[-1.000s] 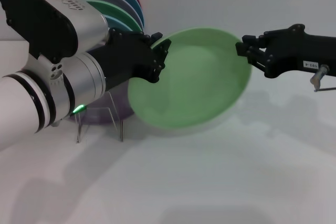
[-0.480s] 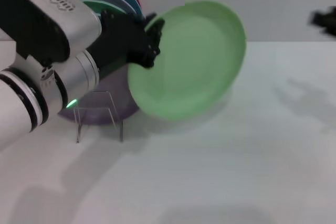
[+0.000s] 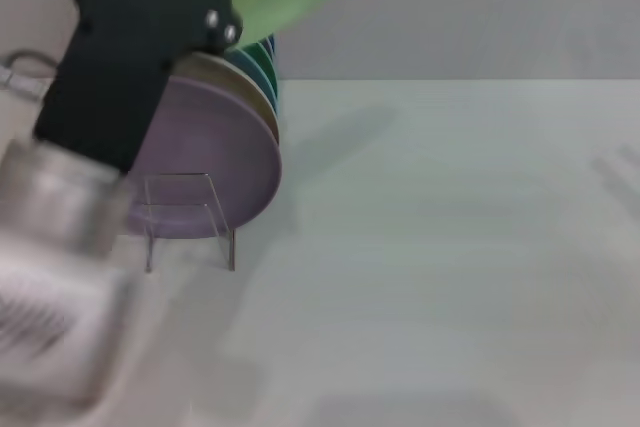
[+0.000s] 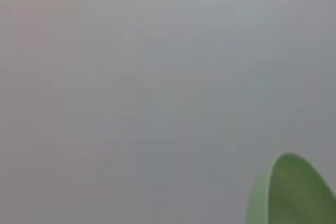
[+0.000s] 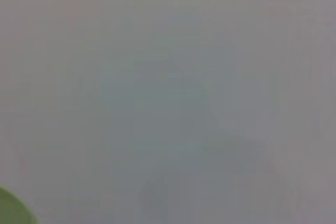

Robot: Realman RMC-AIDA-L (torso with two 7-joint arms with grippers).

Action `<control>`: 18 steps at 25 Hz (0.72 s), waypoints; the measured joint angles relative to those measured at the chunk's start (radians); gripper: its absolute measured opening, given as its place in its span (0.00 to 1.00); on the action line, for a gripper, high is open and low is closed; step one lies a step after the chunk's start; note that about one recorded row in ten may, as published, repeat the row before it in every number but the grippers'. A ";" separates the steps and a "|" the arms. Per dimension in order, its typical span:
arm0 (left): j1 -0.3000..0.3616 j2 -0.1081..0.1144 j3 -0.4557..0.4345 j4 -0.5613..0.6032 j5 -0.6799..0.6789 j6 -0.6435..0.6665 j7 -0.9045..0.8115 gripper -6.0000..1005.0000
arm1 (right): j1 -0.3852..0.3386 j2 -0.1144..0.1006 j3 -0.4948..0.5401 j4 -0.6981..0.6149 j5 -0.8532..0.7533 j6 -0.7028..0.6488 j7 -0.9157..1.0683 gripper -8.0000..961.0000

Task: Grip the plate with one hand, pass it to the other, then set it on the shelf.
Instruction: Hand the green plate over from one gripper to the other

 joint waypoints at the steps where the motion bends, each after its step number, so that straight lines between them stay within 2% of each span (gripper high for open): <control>1: -0.001 0.005 -0.009 0.032 0.038 0.054 -0.065 0.09 | 0.002 0.000 -0.001 -0.001 -0.001 -0.001 -0.004 0.63; 4: -0.028 0.026 -0.084 0.217 0.134 0.281 -0.337 0.09 | 0.011 -0.001 -0.002 -0.010 -0.002 0.008 -0.036 0.63; 7: -0.072 0.014 -0.178 0.397 0.135 0.413 -0.503 0.09 | 0.018 -0.001 -0.005 -0.028 -0.003 0.036 -0.132 0.63; 8: -0.072 0.014 -0.178 0.397 0.135 0.413 -0.503 0.09 | 0.020 0.001 -0.006 -0.041 -0.002 0.045 -0.169 0.63; 9: -0.114 0.003 -0.228 0.521 0.135 0.484 -0.567 0.09 | 0.023 0.003 -0.006 -0.060 0.004 0.055 -0.216 0.63; 10: -0.172 0.005 -0.259 0.657 0.135 0.551 -0.612 0.09 | 0.026 0.004 -0.007 -0.079 0.012 0.062 -0.245 0.63; 13: -0.296 0.033 -0.267 0.907 0.134 0.665 -0.694 0.09 | 0.035 0.004 -0.001 -0.136 0.034 0.075 -0.311 0.63; 15: -0.360 0.047 -0.253 1.052 0.135 0.735 -0.747 0.09 | 0.040 0.004 0.004 -0.160 0.037 0.079 -0.336 0.63; 18: -0.425 0.065 -0.228 1.206 0.134 0.829 -0.802 0.09 | 0.041 0.004 0.004 -0.169 0.038 0.082 -0.345 0.63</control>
